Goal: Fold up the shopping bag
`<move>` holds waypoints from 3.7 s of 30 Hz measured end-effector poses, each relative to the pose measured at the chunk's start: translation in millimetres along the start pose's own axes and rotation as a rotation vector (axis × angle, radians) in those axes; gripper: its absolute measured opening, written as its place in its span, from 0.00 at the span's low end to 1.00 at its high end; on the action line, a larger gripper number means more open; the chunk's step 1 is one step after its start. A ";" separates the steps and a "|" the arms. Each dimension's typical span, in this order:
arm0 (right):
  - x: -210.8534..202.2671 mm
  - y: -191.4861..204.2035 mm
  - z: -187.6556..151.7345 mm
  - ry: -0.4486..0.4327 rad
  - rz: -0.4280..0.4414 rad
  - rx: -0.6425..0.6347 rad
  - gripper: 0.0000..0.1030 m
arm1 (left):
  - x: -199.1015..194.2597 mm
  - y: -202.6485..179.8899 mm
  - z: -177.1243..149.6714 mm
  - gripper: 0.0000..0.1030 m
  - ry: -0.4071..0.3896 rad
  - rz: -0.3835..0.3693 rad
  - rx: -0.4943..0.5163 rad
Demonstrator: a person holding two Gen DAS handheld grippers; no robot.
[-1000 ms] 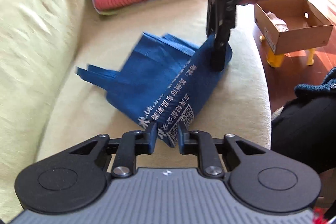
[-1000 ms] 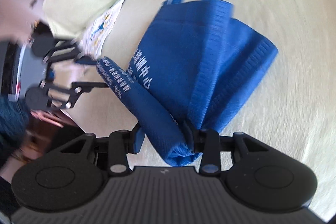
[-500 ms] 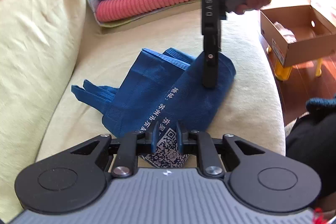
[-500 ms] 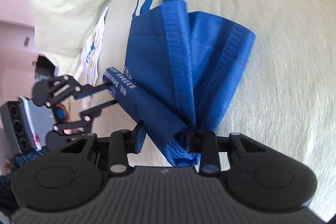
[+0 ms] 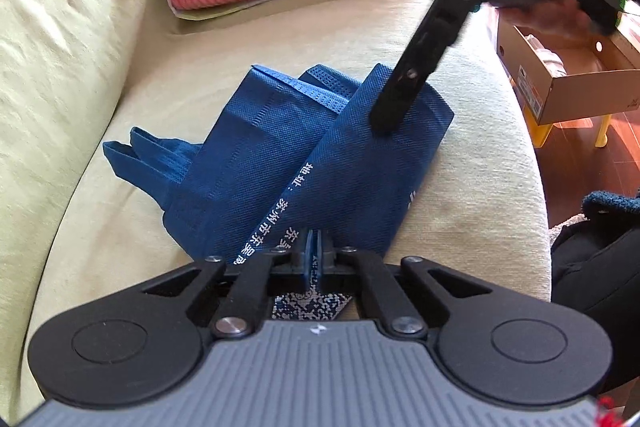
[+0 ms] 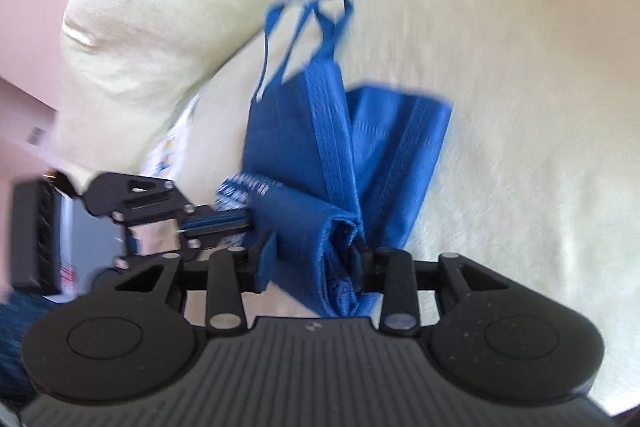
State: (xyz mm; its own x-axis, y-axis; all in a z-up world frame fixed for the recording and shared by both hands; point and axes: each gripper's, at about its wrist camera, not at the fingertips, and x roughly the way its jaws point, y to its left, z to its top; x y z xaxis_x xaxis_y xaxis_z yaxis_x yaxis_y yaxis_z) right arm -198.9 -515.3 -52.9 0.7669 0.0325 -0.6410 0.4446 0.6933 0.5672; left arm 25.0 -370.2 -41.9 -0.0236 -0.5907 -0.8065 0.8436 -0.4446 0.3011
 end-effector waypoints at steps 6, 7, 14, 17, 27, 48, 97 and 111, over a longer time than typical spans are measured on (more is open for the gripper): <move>-14.6 74.7 -53.6 -0.282 -0.330 -0.579 0.27 | 1.5 -0.2 3.2 0.00 0.011 -0.005 0.006; -8.8 85.9 -62.4 -0.289 -0.342 -0.661 0.23 | 1.5 -0.2 3.5 0.00 0.012 -0.005 0.007; 26.8 90.2 -65.1 -0.208 -0.418 -0.714 0.16 | 2.4 3.5 12.2 0.00 0.014 0.018 -0.025; 32.1 83.4 -49.7 -0.157 -0.384 -0.626 0.16 | 1.3 7.4 15.2 0.08 0.016 0.052 -0.057; 39.4 73.8 -53.4 -0.143 -0.361 -0.539 0.17 | 12.7 10.9 19.1 0.03 0.035 0.098 -0.164; 47.5 63.7 -51.1 -0.140 -0.325 -0.501 0.17 | 8.7 6.7 18.8 0.03 0.082 0.150 -0.288; 37.7 50.9 -100.3 -0.244 -0.258 -1.110 0.57 | 25.2 -30.2 -40.4 0.39 0.124 0.103 0.800; 57.8 59.2 -89.7 -0.236 -0.278 -1.080 0.37 | 8.5 -14.9 -23.9 0.39 0.035 0.002 0.351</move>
State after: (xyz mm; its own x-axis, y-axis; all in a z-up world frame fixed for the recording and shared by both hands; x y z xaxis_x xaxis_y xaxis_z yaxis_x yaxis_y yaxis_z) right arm -169.8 -407.8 -102.7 0.8227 -0.2759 -0.4971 0.0695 0.9166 -0.3937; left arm 25.1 -352.5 -65.3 0.0009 -0.5713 -0.8208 0.6080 -0.6513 0.4540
